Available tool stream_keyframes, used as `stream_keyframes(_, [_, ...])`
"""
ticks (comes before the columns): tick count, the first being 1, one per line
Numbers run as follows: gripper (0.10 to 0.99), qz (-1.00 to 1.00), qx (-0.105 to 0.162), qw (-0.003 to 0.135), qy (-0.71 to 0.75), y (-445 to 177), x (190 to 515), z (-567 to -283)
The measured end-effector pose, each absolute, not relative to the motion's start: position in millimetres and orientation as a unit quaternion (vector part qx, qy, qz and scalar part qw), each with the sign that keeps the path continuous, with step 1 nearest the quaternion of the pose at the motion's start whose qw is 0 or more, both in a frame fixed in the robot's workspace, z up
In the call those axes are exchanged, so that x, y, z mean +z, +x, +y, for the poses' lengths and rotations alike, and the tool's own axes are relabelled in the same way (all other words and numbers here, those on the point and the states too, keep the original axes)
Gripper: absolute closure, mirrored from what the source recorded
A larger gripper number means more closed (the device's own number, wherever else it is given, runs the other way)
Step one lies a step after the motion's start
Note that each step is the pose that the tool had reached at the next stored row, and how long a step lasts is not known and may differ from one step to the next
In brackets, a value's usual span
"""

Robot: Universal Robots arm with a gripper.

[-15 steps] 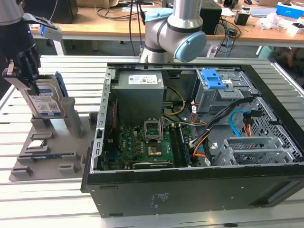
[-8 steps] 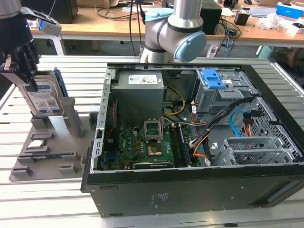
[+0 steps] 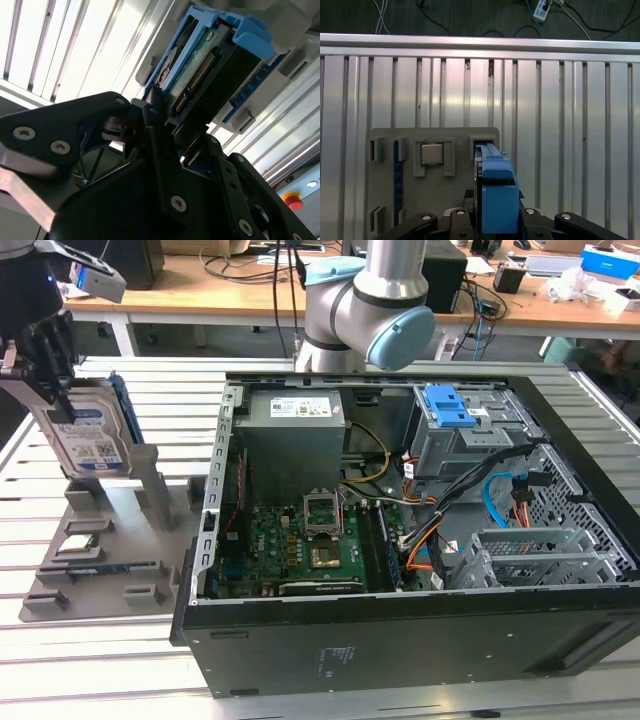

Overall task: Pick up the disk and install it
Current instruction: 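Pick up the disk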

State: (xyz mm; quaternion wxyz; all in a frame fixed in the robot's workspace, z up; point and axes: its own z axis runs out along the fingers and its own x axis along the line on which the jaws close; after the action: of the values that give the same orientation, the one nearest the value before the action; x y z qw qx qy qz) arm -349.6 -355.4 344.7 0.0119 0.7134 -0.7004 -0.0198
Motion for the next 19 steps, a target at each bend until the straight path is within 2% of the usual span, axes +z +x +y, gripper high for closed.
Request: stream_keyframes(19, [0.722,-0.700,-0.020,0.012,0.713,-348.5,387.1,-354.3])
